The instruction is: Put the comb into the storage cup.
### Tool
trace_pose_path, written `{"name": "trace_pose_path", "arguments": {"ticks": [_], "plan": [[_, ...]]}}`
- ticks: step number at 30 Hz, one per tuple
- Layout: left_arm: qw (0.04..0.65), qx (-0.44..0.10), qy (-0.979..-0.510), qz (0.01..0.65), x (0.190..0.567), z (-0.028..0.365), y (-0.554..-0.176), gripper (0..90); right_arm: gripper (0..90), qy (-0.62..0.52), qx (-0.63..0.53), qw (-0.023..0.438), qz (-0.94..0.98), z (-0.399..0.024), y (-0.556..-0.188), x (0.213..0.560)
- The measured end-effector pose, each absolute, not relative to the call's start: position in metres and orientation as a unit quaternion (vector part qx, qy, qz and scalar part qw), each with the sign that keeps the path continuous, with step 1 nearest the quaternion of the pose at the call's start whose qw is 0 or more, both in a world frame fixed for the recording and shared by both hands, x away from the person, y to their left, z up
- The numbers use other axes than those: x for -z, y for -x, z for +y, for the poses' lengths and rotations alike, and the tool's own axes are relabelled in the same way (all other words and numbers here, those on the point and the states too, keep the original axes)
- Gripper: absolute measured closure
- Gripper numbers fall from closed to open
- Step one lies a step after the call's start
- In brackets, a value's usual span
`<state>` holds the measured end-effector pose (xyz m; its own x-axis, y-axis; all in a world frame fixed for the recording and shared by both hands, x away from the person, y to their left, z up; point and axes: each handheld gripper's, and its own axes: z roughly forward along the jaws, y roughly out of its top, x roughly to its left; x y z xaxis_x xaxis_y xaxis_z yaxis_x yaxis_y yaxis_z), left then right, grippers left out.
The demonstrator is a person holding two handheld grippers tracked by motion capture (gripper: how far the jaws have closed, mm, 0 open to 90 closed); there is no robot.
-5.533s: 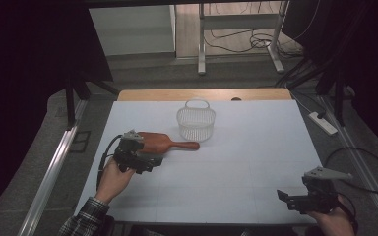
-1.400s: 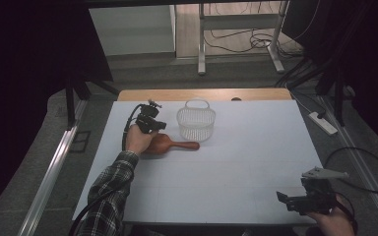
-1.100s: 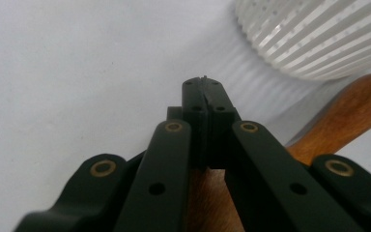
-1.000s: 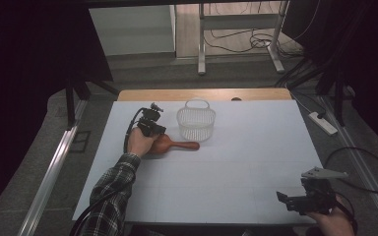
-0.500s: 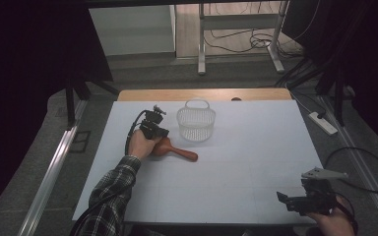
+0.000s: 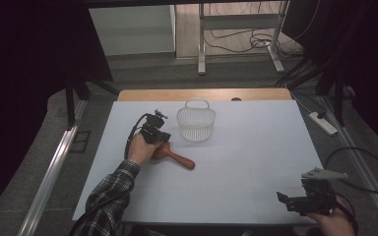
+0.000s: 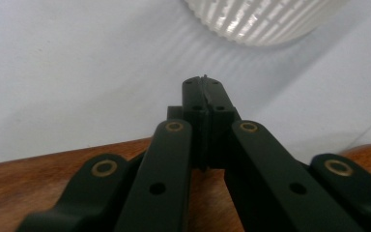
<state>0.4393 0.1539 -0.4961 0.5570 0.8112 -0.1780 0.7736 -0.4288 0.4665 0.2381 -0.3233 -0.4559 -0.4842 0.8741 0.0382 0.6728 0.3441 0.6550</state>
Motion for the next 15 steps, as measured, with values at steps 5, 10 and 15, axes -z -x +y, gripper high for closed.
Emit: {"name": "trace_pose_path", "arguments": {"ticks": [5,10,15], "plan": [[0.253,-0.035,-0.850,0.462,0.497,0.151,-0.432,89.2,1.8,-0.481,-0.311,0.163,0.803,-0.324,-0.238,0.456],[0.257,-0.025,-0.851,0.458,0.497,0.152,-0.425,89.2,1.8,-0.481,-0.311,0.162,0.803,-0.324,-0.237,0.456],[0.260,-0.019,-0.852,0.453,0.497,0.153,-0.417,89.3,1.8,-0.481,-0.311,0.163,0.803,-0.324,-0.237,0.456]]}}
